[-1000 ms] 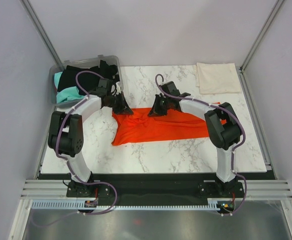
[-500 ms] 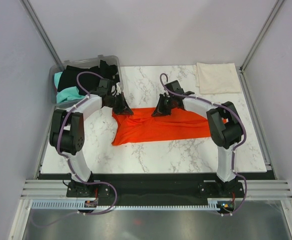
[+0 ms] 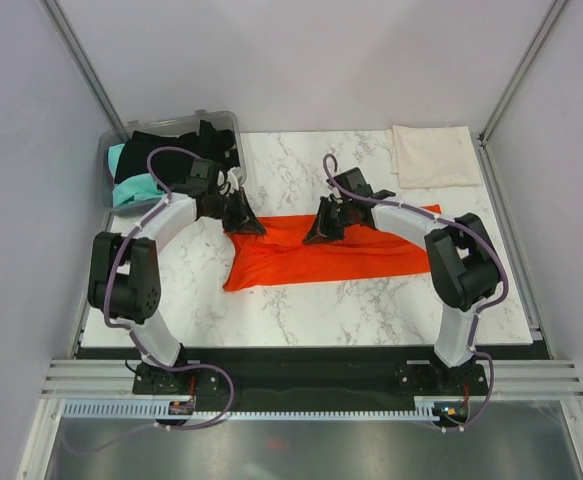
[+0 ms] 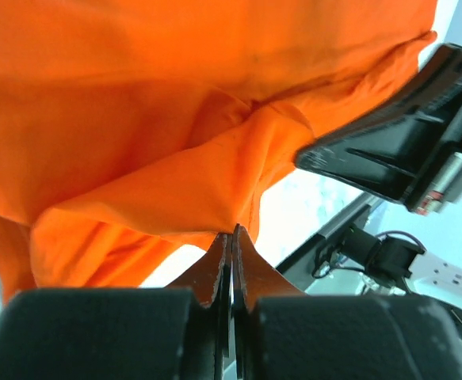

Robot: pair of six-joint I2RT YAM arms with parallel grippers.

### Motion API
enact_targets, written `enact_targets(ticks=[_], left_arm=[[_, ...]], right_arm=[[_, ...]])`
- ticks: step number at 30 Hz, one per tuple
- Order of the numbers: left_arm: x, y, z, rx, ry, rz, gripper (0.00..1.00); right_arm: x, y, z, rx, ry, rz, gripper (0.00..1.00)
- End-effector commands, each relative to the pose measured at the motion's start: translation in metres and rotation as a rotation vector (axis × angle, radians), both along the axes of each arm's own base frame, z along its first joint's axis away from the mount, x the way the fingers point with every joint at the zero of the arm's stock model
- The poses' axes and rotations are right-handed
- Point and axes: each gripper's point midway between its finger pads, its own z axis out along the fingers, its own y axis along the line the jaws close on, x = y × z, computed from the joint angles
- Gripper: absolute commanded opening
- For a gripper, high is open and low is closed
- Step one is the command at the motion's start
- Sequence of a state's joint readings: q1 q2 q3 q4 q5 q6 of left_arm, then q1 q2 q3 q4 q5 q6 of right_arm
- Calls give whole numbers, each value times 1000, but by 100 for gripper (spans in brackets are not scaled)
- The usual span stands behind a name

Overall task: Fold and stack the t-shirts
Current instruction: Fold the tshirt

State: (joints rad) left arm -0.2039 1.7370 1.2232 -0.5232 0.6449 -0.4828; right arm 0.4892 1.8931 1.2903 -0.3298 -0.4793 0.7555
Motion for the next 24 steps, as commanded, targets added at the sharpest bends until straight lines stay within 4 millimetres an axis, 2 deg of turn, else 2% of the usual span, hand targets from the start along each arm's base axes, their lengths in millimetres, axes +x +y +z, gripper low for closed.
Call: enact_targets(ticks=[1, 6, 11, 15, 17, 18, 19, 21, 22, 23, 24], left_arm=[[-16, 1, 21, -44, 1, -24, 3], [-29, 4, 19, -61, 32, -35, 3], [-48, 7, 3, -73, 99, -67, 3], [-48, 12, 1, -87, 110, -62, 2], [-46, 12, -3, -83, 104, -77, 11], [-45, 13, -11, -66, 117, -77, 14], [-42, 15, -15, -53, 109, -78, 23], [-34, 19, -21, -16, 66, -70, 35], [-28, 19, -16, -14, 16, -68, 44], [-26, 20, -13, -13, -13, -67, 48], [-24, 20, -9, -13, -42, -66, 52]], right_arm=[[-11, 4, 12, 31, -9, 29, 0], [-16, 6, 16, 48, 5, 39, 0], [-23, 3, 17, 52, 29, 44, 0], [-29, 3, 11, 53, 61, 61, 0], [-31, 4, -1, 45, 94, 70, 0], [-30, 4, -4, 40, 93, 73, 1], [-29, 3, -10, 29, 96, 76, 2], [-22, 1, -17, -4, 67, 76, 7], [-20, 0, -18, -14, 56, 75, 10], [-17, 0, -18, -19, 41, 84, 12], [-17, 1, -18, -16, 36, 96, 18]])
